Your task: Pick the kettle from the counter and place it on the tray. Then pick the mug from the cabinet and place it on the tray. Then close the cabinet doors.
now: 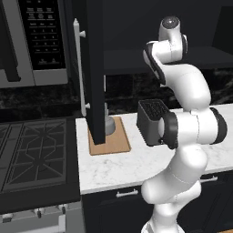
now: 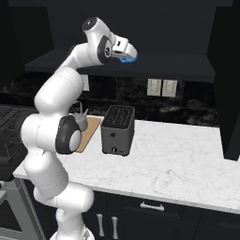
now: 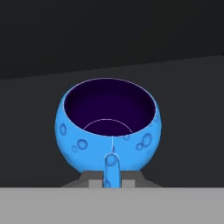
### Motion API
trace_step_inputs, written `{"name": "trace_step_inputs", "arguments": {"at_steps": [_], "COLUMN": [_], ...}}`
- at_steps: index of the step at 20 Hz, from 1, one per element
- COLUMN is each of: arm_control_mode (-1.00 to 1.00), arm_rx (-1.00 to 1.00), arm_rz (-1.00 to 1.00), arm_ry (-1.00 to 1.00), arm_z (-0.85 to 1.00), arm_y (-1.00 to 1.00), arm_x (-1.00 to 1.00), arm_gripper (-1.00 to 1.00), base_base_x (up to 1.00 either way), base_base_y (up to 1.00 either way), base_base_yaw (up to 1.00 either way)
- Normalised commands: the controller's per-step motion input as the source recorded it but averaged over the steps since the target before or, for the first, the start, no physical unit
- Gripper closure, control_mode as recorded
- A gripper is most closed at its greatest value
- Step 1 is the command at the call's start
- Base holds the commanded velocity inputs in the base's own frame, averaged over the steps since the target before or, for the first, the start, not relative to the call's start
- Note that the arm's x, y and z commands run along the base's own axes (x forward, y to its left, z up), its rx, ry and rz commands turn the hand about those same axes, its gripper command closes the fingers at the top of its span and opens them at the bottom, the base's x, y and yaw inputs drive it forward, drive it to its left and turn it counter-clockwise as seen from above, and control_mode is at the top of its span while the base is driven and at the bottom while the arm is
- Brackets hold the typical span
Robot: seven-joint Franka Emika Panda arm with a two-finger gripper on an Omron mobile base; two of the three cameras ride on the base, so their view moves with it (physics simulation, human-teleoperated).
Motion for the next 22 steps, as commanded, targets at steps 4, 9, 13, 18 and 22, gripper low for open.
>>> {"name": "trace_step_inputs", "arguments": {"at_steps": [4,9,13,18,22], "arm_control_mode": [-1.0,-1.0,-1.0,-1.0,-1.0], "arm_rx": [0.01,0.02,0.0,0.0,0.0], "arm_rz": [0.0,0.0,0.01,0.09,0.2], "arm_ry": [-0.08,-0.14,-0.16,-0.02,0.0], "arm_z": [0.0,0.0,0.01,0.09,0.0], "arm_y": [-0.11,-0.01,0.0,0.0,0.02], "arm_x": [-0.39,-0.59,-0.69,-0.79,-0.91], "arm_gripper": [1.0,1.0,1.0,1.0,1.0], "base_base_x": [0.0,0.0,0.0,0.0,0.0], "base_base_y": [0.0,0.0,0.0,0.0,0.0], "base_base_yaw": [0.0,0.0,0.0,0.0,0.0]}}
